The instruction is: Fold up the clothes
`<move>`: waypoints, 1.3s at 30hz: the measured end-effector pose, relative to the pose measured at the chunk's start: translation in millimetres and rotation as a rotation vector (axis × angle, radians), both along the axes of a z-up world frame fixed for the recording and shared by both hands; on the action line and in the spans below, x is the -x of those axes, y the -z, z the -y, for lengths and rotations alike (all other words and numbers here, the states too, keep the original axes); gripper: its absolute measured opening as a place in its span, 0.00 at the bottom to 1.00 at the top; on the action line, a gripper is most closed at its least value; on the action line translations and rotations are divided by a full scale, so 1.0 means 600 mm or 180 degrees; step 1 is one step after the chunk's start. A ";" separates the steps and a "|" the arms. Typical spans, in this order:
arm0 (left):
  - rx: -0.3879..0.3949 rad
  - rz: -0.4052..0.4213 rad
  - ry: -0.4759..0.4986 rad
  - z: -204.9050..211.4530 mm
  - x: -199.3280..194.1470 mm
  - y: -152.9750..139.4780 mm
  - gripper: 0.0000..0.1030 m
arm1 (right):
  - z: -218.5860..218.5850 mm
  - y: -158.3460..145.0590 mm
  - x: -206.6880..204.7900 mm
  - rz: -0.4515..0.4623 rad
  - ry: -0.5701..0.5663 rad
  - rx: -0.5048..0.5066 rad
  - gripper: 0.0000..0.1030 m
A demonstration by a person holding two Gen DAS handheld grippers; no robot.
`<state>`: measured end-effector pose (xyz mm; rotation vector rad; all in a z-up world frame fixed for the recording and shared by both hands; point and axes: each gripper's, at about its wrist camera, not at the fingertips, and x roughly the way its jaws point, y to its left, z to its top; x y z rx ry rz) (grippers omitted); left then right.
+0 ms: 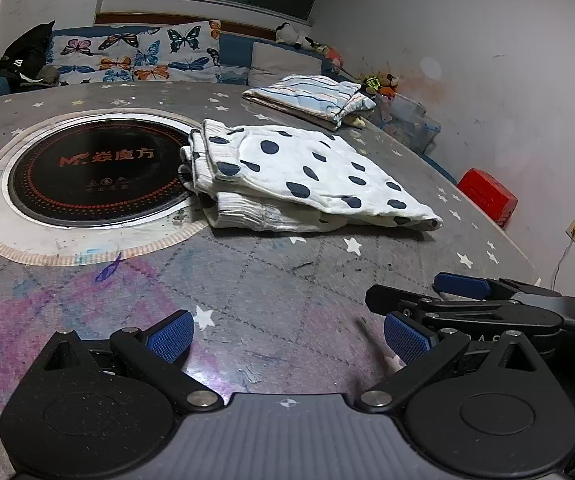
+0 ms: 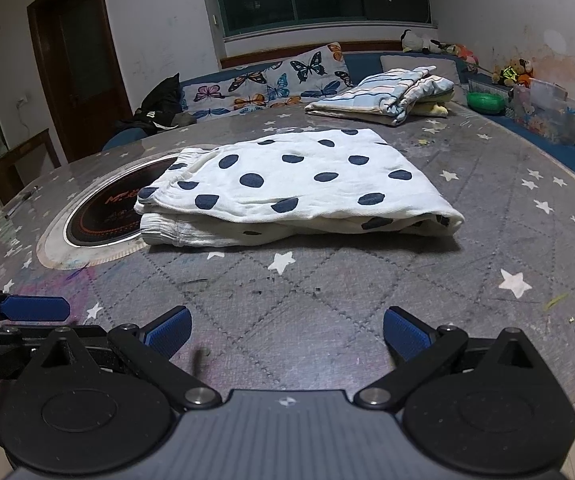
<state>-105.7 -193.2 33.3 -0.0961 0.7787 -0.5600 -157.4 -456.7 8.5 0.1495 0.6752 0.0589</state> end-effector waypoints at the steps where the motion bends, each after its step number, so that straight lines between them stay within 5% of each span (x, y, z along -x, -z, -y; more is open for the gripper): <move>1: -0.0007 -0.0002 -0.0001 0.001 0.000 0.000 1.00 | 0.000 0.000 0.000 -0.0001 0.0000 0.0001 1.00; 39: -0.0150 0.0047 0.0038 0.017 -0.041 -0.004 1.00 | 0.014 0.003 -0.036 -0.0019 0.0104 0.0039 1.00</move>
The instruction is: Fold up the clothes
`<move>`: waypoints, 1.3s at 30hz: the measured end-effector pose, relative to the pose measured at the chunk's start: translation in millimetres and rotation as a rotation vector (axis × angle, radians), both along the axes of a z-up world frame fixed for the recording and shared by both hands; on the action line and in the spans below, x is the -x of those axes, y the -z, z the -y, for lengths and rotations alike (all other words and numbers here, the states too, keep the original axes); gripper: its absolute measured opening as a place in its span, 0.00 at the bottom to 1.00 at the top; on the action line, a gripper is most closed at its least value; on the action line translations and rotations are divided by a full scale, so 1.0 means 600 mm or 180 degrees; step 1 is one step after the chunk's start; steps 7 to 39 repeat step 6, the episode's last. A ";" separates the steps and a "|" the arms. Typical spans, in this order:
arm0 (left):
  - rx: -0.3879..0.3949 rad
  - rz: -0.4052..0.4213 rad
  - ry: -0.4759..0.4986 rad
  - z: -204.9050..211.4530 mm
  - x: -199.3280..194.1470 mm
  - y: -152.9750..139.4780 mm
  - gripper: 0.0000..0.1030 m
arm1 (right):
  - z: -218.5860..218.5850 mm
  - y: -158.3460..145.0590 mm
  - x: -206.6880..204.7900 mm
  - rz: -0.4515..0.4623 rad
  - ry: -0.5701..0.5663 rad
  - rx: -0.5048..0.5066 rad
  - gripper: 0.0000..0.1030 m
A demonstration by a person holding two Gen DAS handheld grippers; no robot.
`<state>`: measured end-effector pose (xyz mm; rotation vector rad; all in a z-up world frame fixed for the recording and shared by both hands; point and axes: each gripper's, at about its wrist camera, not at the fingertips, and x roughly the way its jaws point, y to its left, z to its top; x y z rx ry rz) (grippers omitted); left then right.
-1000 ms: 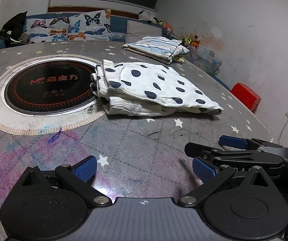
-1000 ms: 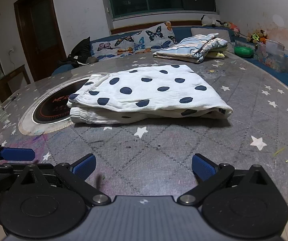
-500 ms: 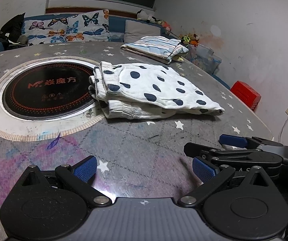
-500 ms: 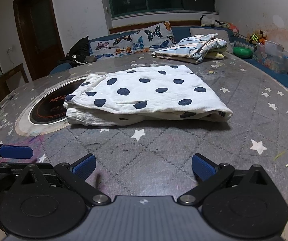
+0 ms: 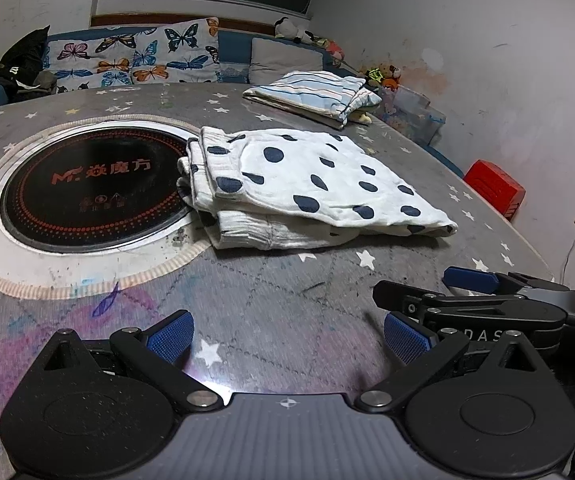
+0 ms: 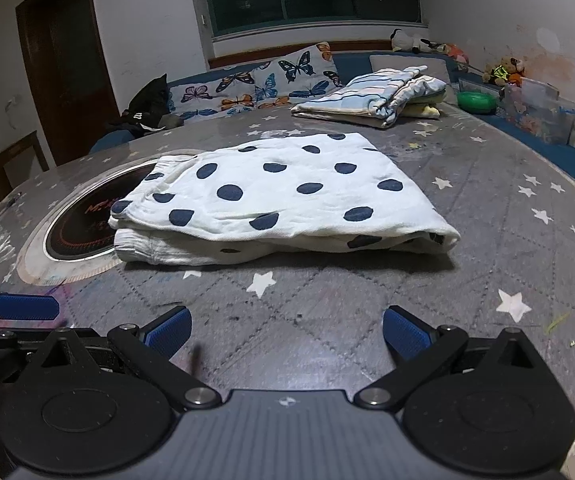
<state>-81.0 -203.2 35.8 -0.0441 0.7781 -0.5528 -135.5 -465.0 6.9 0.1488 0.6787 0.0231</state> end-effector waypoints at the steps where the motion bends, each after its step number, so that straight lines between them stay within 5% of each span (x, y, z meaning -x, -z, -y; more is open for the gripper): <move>1: -0.0007 0.0008 0.0001 0.001 -0.002 0.000 1.00 | 0.001 0.000 -0.002 0.0000 0.0003 0.0000 1.00; 39: -0.0043 0.0021 -0.0016 0.003 -0.013 -0.002 1.00 | 0.003 0.001 -0.012 0.0003 0.0039 0.0001 1.00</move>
